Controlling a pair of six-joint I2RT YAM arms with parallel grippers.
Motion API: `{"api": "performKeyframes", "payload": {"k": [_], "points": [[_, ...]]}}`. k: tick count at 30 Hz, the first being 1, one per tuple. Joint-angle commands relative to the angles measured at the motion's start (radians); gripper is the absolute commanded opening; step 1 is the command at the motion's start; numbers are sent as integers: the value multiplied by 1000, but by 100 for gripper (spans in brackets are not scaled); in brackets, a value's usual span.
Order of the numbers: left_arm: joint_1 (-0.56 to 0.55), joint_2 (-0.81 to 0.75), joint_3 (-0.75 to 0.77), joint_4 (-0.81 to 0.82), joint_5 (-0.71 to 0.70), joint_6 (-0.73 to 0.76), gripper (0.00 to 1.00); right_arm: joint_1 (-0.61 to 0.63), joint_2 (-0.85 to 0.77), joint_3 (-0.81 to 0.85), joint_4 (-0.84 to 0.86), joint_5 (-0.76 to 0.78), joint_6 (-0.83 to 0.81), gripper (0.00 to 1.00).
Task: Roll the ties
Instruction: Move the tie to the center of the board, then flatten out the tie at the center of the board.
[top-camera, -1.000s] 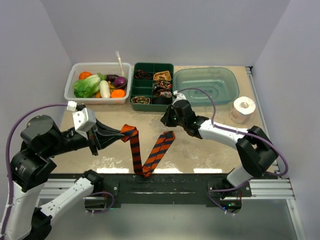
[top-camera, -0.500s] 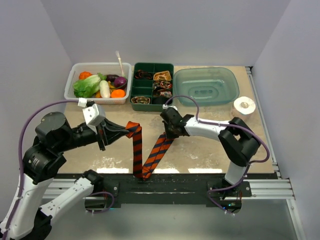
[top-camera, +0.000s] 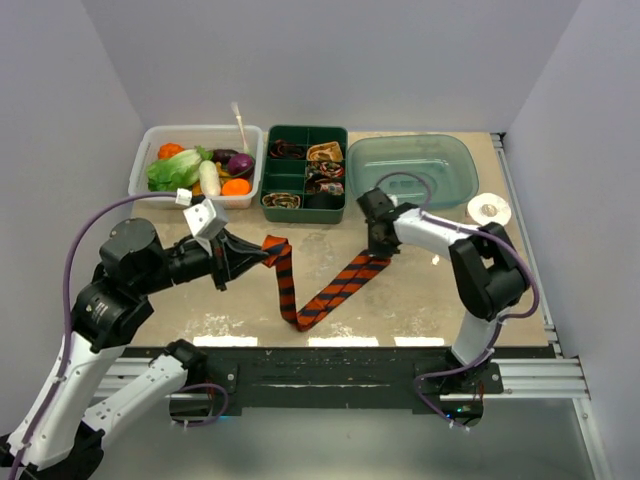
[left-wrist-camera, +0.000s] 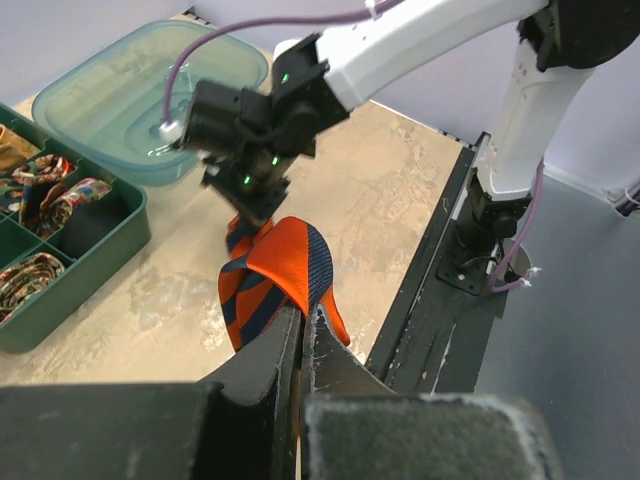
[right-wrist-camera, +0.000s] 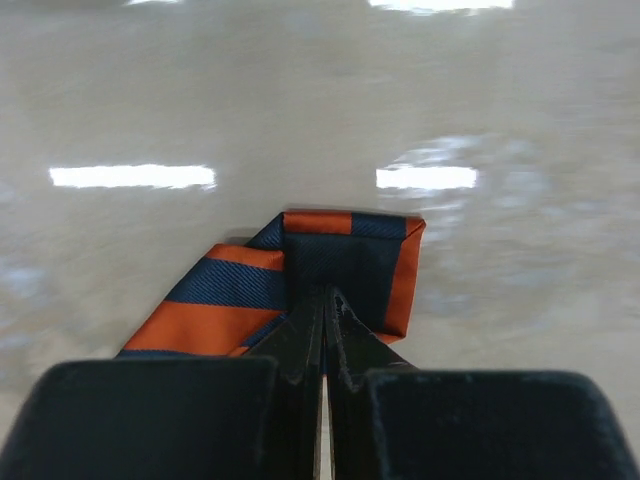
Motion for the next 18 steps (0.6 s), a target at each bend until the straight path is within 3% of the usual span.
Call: {"api": "performKeyframes", "payload": {"k": [1, 6, 11, 15, 18], "points": [[-4, 37, -38, 78, -28, -9, 0, -165, -74, -34, -123, 35, -58, 0], [-4, 97, -75, 84, -74, 16, 0, -270, -135, -96, -150, 106, -44, 0], [-4, 163, -89, 50, -224, 27, 0, -319, -217, -121, -192, 210, -45, 0], [-3, 168, -113, 64, -238, 7, 0, -296, -329, -135, -120, 77, -79, 0], [-4, 163, -123, 70, -253, -5, 0, -189, -334, -107, -109, 51, -62, 0]]}}
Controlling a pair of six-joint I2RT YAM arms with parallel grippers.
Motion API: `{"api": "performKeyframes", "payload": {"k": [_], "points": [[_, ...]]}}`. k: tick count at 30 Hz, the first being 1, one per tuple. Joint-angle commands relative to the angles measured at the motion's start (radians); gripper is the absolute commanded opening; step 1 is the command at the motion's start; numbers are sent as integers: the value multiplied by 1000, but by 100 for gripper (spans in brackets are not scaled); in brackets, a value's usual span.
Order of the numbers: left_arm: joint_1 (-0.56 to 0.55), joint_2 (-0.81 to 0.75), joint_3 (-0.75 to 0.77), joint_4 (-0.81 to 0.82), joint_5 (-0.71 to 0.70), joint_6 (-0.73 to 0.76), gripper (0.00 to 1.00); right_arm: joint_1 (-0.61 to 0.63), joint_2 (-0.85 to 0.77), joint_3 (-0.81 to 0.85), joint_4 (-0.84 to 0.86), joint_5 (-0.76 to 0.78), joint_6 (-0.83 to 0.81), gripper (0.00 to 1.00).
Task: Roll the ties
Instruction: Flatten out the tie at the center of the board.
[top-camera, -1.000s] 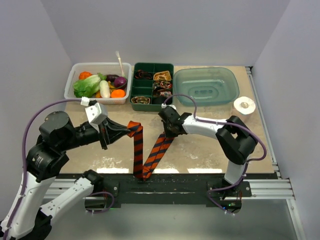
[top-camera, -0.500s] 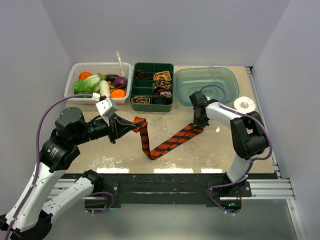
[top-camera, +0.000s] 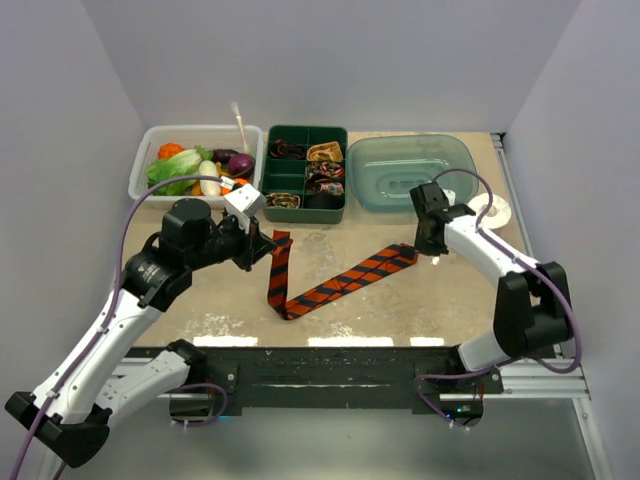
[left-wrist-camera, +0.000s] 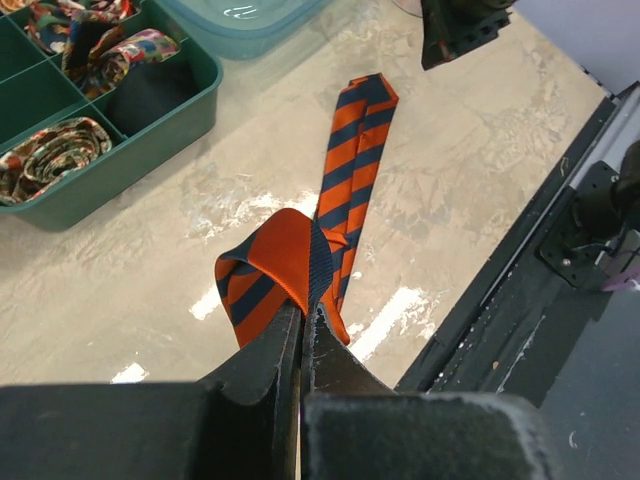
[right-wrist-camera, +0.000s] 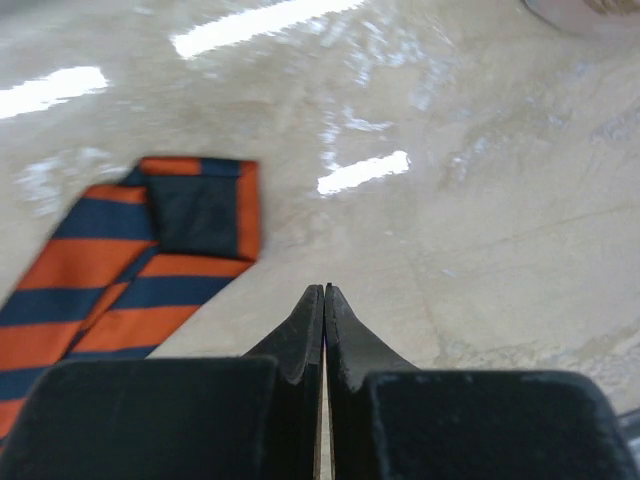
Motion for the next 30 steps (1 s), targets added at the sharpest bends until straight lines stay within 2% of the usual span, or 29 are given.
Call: {"api": "performKeyframes", "payload": {"k": [1, 7, 12, 17, 24, 30], "points": [[-4, -19, -6, 43, -47, -22, 0, 173, -26, 48, 36, -71, -3, 0], [-4, -20, 2, 38, -90, -39, 0, 356, 173, 92, 99, -137, 35, 0], [-3, -35, 23, 14, -123, -38, 0, 381, 335, 126, 88, -145, 46, 0], [-4, -55, 35, -2, -158, -41, 0, 351, 356, 119, 50, -110, 52, 0], [-4, -46, 32, -25, -210, -42, 0, 184, 278, 24, 39, -107, -9, 0], [-4, -3, 20, -45, -317, -51, 0, 142, 247, -6, 18, -88, -32, 0]]}}
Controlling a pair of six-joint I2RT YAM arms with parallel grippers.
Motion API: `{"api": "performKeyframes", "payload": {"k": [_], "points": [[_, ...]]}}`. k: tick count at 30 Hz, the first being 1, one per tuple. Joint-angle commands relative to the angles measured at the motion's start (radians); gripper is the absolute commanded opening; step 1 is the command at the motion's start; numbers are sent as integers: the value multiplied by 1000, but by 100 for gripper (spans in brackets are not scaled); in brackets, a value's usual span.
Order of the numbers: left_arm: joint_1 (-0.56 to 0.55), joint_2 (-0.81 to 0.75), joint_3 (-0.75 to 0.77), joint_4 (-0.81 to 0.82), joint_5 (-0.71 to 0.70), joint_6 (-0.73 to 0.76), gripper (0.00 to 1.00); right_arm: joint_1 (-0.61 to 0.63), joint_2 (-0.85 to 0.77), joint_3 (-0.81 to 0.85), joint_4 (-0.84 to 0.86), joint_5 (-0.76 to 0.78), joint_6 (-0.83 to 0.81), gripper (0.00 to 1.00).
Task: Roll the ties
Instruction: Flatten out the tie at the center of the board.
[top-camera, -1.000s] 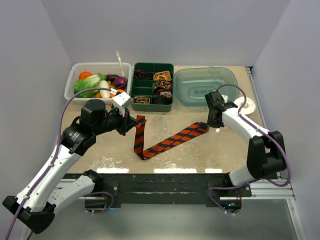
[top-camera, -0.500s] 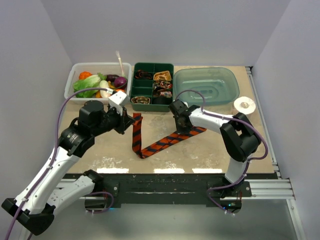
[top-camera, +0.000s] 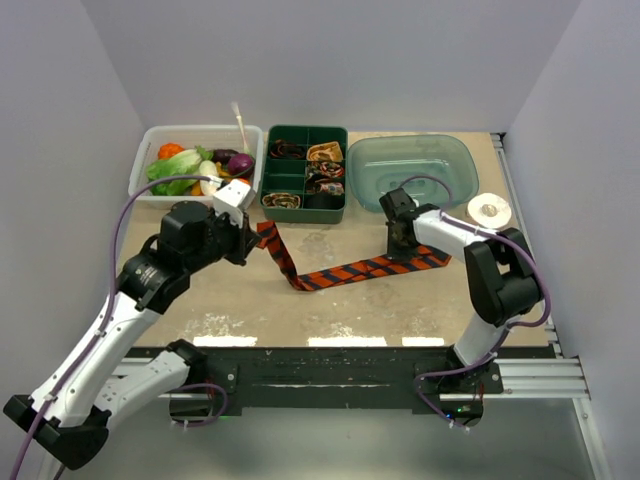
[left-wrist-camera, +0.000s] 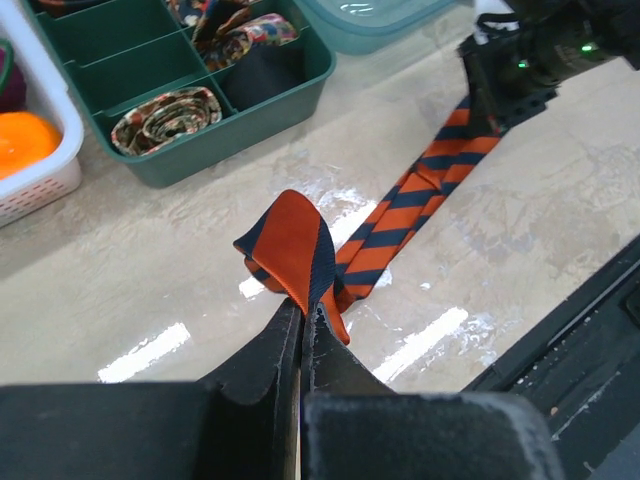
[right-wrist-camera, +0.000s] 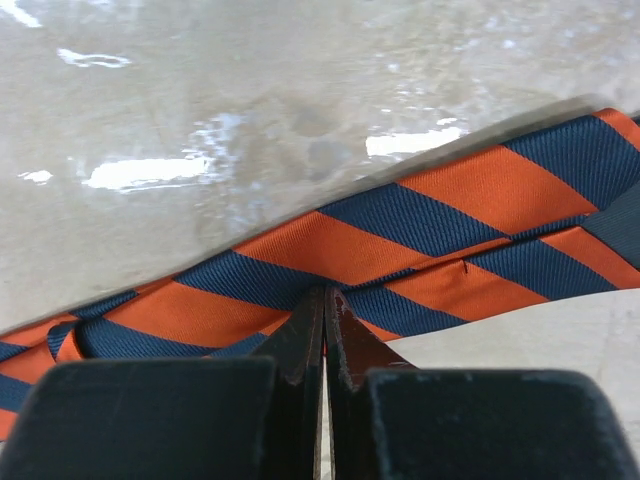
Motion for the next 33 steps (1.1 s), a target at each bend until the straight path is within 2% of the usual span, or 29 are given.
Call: {"api": "performKeyframes", "payload": {"k": [1, 7, 13, 21, 25, 29, 33], "points": [[-3, 43, 23, -18, -115, -24, 0, -6, 23, -53, -87, 55, -41, 0], [-4, 109, 35, -123, -273, -37, 0, -30, 37, -39, -118, 98, -51, 0], [-4, 153, 27, -193, -372, -60, 0, -55, 42, -7, -134, 82, -90, 0], [-3, 230, 24, -201, -401, -55, 0, -75, -9, 30, -159, 96, -92, 0], [-4, 288, 34, -195, -404, -44, 0, -73, -110, 50, -113, -23, -115, 0], [-4, 319, 61, -193, -389, -24, 0, -26, -164, 62, -52, -140, -130, 0], [-4, 336, 66, -187, -346, -6, 0, 123, -72, 113, -32, -145, -123, 0]]}}
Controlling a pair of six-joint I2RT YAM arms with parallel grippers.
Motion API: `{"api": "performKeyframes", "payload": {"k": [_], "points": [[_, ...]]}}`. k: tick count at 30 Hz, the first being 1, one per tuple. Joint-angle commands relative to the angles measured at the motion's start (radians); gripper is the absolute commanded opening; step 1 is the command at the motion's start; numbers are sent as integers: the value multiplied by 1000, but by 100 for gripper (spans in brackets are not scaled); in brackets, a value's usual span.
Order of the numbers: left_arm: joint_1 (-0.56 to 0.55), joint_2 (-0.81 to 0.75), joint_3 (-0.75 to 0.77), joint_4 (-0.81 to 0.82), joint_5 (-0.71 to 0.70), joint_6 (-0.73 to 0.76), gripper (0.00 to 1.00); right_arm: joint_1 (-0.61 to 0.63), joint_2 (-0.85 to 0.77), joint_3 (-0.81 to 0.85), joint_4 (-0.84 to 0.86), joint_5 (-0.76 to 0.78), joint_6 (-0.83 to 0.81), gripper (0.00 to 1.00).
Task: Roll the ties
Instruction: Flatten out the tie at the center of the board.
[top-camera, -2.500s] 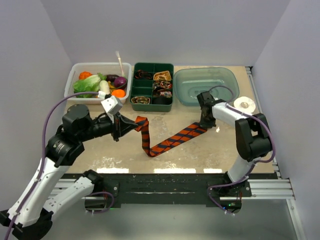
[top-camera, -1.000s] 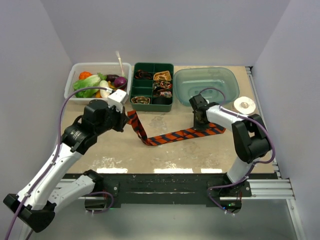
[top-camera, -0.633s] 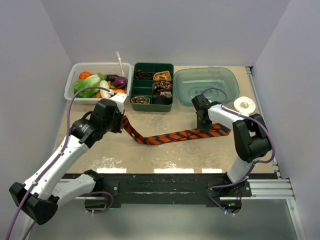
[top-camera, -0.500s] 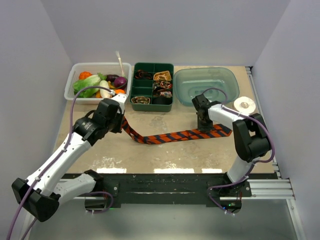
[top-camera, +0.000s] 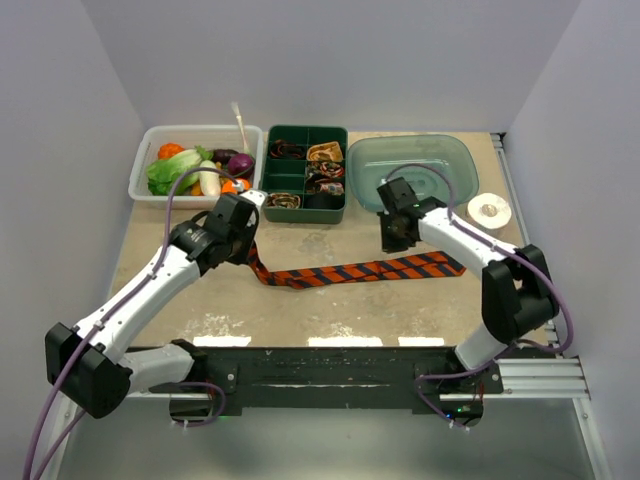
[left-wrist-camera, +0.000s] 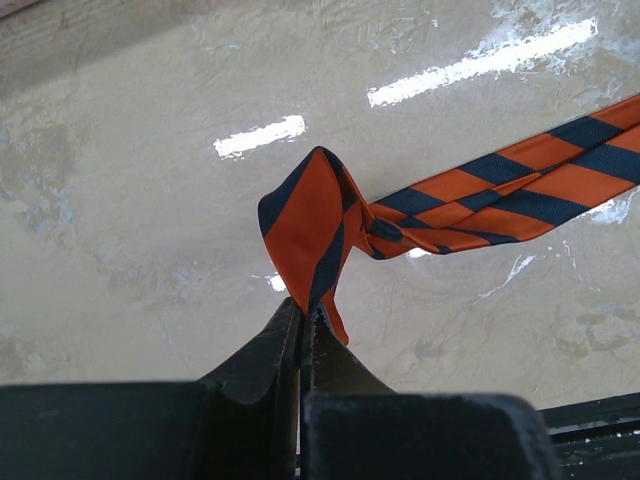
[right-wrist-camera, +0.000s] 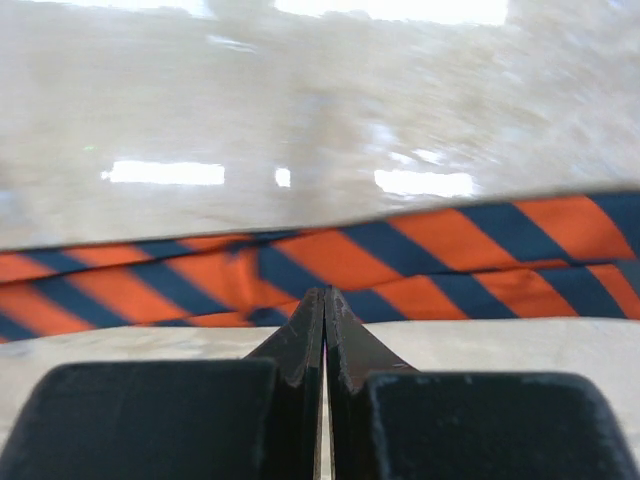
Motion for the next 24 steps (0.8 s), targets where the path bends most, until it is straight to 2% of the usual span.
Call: {"api": "performKeyframes", "payload": {"k": [1, 5, 10, 16, 24], "points": [[-4, 6, 51, 20, 31, 31, 0, 139, 97, 67, 58, -93, -13, 0], [-4, 3, 39, 26, 34, 30, 0, 226, 223, 100, 101, -137, 9, 0], [-4, -2, 39, 23, 35, 30, 0, 254, 332, 118, 95, -134, 33, 0], [-3, 6, 31, 32, 31, 34, 0, 240, 344, 103, 27, -41, 59, 0], [-4, 53, 47, 17, 20, 33, 0, 116, 242, 15, 9, -1, 18, 0]]}}
